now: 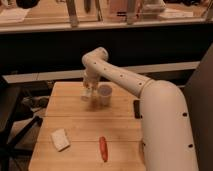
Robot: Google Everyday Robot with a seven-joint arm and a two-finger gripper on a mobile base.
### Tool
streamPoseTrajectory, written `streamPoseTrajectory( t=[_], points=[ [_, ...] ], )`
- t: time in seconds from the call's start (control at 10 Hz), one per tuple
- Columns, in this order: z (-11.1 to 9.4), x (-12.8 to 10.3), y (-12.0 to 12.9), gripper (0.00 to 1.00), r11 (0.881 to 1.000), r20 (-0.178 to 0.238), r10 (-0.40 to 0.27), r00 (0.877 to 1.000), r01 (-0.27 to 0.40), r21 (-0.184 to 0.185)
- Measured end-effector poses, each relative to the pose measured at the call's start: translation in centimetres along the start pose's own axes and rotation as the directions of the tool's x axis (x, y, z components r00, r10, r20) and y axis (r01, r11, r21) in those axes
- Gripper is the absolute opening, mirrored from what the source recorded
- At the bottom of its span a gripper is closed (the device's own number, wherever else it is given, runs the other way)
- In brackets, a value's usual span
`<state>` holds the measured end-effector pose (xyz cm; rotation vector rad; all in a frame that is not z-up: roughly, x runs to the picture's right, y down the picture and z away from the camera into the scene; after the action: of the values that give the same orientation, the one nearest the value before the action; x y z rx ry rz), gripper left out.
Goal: Place the bottle in the ceramic bowl
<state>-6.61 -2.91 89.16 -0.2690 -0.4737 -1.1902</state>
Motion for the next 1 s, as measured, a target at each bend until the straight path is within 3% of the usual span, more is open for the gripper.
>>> streamPoseTrajectory(
  t=[1.0],
  points=[
    [-3.3, 1.4, 7.1, 0.00, 0.998, 0.009, 0.062, 0.998, -0.062, 0.015]
  ],
)
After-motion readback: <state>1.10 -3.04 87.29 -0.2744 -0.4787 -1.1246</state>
